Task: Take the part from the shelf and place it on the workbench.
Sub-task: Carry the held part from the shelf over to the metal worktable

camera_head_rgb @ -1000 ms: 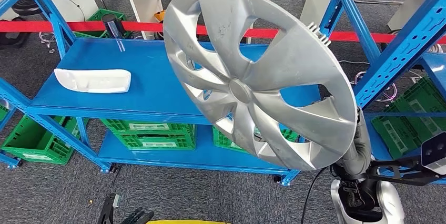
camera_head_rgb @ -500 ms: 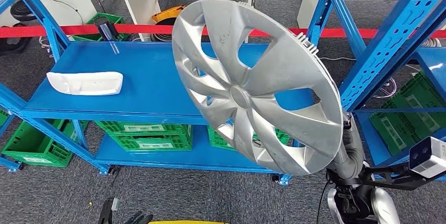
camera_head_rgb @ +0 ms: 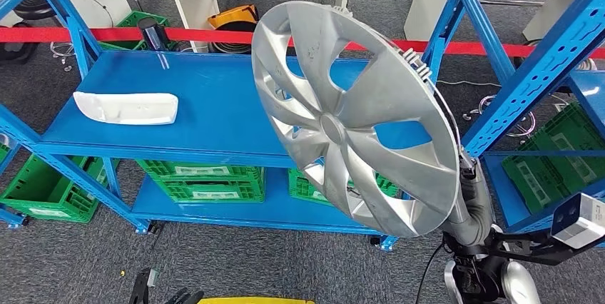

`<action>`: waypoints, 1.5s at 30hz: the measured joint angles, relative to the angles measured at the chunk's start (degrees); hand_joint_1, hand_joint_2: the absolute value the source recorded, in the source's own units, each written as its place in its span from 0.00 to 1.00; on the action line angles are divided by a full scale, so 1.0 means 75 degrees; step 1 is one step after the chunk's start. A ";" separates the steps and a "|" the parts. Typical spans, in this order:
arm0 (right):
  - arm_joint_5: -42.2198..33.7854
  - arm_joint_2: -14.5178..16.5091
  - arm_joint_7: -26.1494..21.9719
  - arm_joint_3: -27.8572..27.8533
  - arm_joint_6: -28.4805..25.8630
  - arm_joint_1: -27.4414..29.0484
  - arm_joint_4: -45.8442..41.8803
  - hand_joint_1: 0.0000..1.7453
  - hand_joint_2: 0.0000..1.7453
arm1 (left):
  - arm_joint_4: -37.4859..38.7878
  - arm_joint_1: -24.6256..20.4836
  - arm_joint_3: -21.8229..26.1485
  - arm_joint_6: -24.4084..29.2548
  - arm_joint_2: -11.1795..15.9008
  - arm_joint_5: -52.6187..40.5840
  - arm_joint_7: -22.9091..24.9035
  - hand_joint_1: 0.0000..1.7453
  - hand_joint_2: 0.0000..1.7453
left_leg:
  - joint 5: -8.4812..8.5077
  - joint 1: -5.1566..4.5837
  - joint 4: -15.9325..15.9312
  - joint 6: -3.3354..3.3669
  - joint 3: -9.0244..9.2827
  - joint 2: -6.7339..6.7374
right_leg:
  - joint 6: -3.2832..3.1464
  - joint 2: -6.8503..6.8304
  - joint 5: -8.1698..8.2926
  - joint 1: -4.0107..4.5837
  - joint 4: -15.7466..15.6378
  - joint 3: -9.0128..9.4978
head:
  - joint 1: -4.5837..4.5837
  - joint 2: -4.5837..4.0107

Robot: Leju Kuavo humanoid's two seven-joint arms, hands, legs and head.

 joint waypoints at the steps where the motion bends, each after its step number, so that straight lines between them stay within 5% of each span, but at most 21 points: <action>1: 0.0034 0.0001 -0.0013 -0.0009 0.0007 0.0001 -0.0005 1.00 1.00 | -0.0001 -0.0003 -0.0001 0.0005 -0.0004 -0.0001 -0.0010 0.00 1.00 | -0.0015 -0.0013 0.0032 -0.0027 -0.0020 -0.0039 | 0.0011 0.0068 0.0160 0.0002 -0.0509 0.0277 | 0.0000 0.0000; 3: 0.0097 0.0010 -0.0024 -0.0025 0.0022 0.0015 -0.0032 1.00 1.00 | -0.0004 -0.0003 -0.0002 0.0017 -0.0007 -0.0005 -0.0031 0.00 1.00 | -0.0030 -0.0031 0.0093 -0.0093 -0.0080 -0.0105 | -0.0050 0.0147 0.0312 0.0018 -0.1060 0.0562 | -0.0007 0.0000; 7: 0.0179 0.0026 -0.0018 -0.0036 0.0028 0.0033 -0.0081 1.00 1.00 | -0.0004 0.0023 -0.0009 0.0026 0.0005 -0.0041 -0.0071 0.00 1.00 | -0.0122 -0.0005 0.0244 -0.0235 -0.0208 -0.0149 | -0.0208 -0.0005 0.0340 0.0000 -0.1095 0.0569 | -0.0012 0.0000; 11: 0.0203 0.0052 -0.0012 -0.0045 0.0038 0.0042 -0.0114 1.00 1.00 | -0.0005 0.0027 -0.0014 0.0052 0.0017 -0.0060 -0.0096 0.00 1.00 | -0.0937 0.0047 0.1918 -0.0387 -0.0993 0.0064 | -0.0307 -0.0123 0.0333 -0.0001 -0.1109 0.0587 | -0.0021 0.0000; 13: 0.0227 0.0055 -0.0005 -0.0050 0.0046 0.0053 -0.0114 1.00 1.00 | -0.0005 0.0033 -0.0017 0.0053 0.0012 -0.0068 -0.0098 0.00 1.00 | -0.0942 0.0056 0.2278 -0.0391 -0.1176 0.0092 | -0.0308 -0.0157 0.0330 0.0018 -0.1108 0.0591 | -0.0022 0.0000; 16: 0.0241 0.0065 0.0002 -0.0054 0.0056 0.0063 -0.0128 1.00 1.00 | -0.0007 0.0030 -0.0019 0.0053 0.0027 -0.0072 -0.0100 0.00 1.00 | -0.0269 0.0034 0.0949 -0.0273 -0.0497 0.0115 | -0.0303 -0.0166 0.0327 0.0044 -0.1109 0.0621 | -0.0021 0.0000; 18: 0.0243 0.0071 0.0001 -0.0056 0.0069 0.0065 -0.0149 1.00 1.00 | -0.0007 0.0023 -0.0020 0.0050 0.0044 -0.0078 -0.0106 0.00 1.00 | -0.0086 -0.0014 0.0243 -0.0184 -0.0142 0.0141 | -0.0284 -0.0166 0.0334 0.0080 -0.1107 0.0610 | -0.0020 0.0000; 22: 0.0278 0.0063 -0.0001 -0.0068 0.0101 0.0079 -0.0186 1.00 1.00 | -0.0008 0.0025 -0.0022 0.0044 0.0061 -0.0081 -0.0127 0.00 1.00 | -0.0024 -0.0026 0.0023 -0.0059 -0.0053 0.0110 | -0.0170 -0.0193 0.0299 0.0080 -0.1065 0.0544 | -0.0014 0.0000; 24: 0.0304 0.0055 -0.0006 -0.0082 0.0122 0.0084 -0.0204 1.00 1.00 | -0.0012 0.0014 -0.0022 0.0041 0.0052 -0.0082 -0.0137 0.00 1.00 | 0.0054 0.0009 -0.0068 0.0018 0.0007 0.0062 | -0.0194 -0.0179 0.0023 0.0071 -0.0543 0.0299 | -0.0006 0.0000; 26: 0.0323 0.0054 -0.0009 -0.0088 0.0151 0.0099 -0.0208 1.00 1.00 | -0.0012 0.0006 -0.0022 0.0040 0.0041 -0.0082 -0.0144 0.00 1.00 | 0.0070 -0.0003 -0.0068 0.0043 -0.0012 -0.0020 | -0.0234 -0.0163 -0.0404 0.0059 0.0483 -0.0163 | -0.0004 0.0000; 28: 0.0367 0.0052 -0.0007 -0.0087 0.0173 0.0118 -0.0208 1.00 1.00 | -0.0012 0.0008 -0.0022 0.0042 0.0031 -0.0081 -0.0144 0.00 1.00 | 0.0070 -0.0009 -0.0050 0.0043 -0.0024 -0.0142 | -0.0171 -0.0156 -0.0565 0.0045 0.1078 -0.0431 | -0.0005 0.0000; 29: 0.0392 0.0051 -0.0006 -0.0087 0.0180 0.0121 -0.0208 1.00 1.00 | -0.0012 0.0009 -0.0022 0.0042 0.0025 -0.0080 -0.0143 0.00 1.00 | 0.0068 -0.0009 -0.0035 0.0039 -0.0025 -0.0219 | -0.0101 -0.0148 -0.0457 0.0035 0.0910 -0.0341 | -0.0004 0.0000; 32: 0.0428 0.0044 -0.0002 -0.0082 0.0208 0.0100 -0.0214 1.00 1.00 | -0.0012 0.0007 -0.0022 0.0042 0.0000 -0.0079 -0.0143 0.00 1.00 | 0.0039 -0.0013 0.0057 -0.0028 -0.0063 -0.0469 | 0.0042 0.0129 0.0123 -0.0015 -0.0639 0.0430 | -0.0004 0.0000; 34: 0.0420 0.0042 -0.0010 -0.0071 0.0250 0.0078 -0.0221 1.00 1.00 | -0.0012 0.0016 -0.0022 0.0047 0.0003 -0.0076 -0.0146 0.00 1.00 | 0.0036 -0.0025 0.0119 -0.0102 -0.0145 -0.0595 | -0.0038 0.0293 0.0243 -0.0001 -0.1043 0.0628 | -0.0010 0.0000; 36: 0.0409 0.0039 -0.0014 -0.0062 0.0286 0.0059 -0.0227 1.00 1.00 | -0.0009 0.0046 -0.0023 0.0055 0.0012 -0.0071 -0.0147 0.00 1.00 | 0.0047 -0.0014 0.0143 -0.0166 -0.0207 -0.0697 | -0.0137 0.0196 0.0258 0.0012 -0.1022 0.0618 | -0.0015 0.0000; 39: 0.0405 0.0039 -0.0009 -0.0054 0.0299 0.0024 -0.0228 1.00 1.00 | -0.0005 0.0073 -0.0027 0.0063 0.0020 -0.0068 -0.0154 0.00 1.00 | -0.0238 -0.0009 0.0592 -0.0285 -0.0424 -0.0336 | -0.0274 -0.0015 0.0260 -0.0027 -0.1052 0.0646 | -0.0023 0.0000; 42: 0.0388 0.0042 -0.0012 -0.0052 0.0304 0.0022 -0.0228 1.00 1.00 | -0.0004 0.0070 -0.0030 0.0065 0.0024 -0.0068 -0.0159 0.00 1.00 | -0.0877 0.0023 0.2008 -0.0373 -0.1118 0.0057 | -0.0335 -0.0258 0.0242 0.0016 -0.1052 0.0648 | -0.0026 0.0000; 44: 0.0380 0.0041 -0.0012 -0.0051 0.0311 0.0022 -0.0228 1.00 1.00 | -0.0004 0.0082 -0.0033 0.0063 0.0017 -0.0068 -0.0159 0.00 1.00 | -0.0865 0.0041 0.2332 -0.0370 -0.1297 0.0105 | -0.0346 -0.0434 0.0232 0.0037 -0.1052 0.0647 | -0.0027 0.0000; 45: 0.0373 0.0041 -0.0012 -0.0051 0.0315 0.0021 -0.0228 1.00 1.00 | -0.0004 0.0085 -0.0033 0.0063 0.0020 -0.0068 -0.0159 0.00 1.00 | -0.0660 0.0041 0.2021 -0.0345 -0.1143 0.0137 | -0.0350 -0.0515 0.0226 0.0048 -0.1052 0.0654 | -0.0028 0.0000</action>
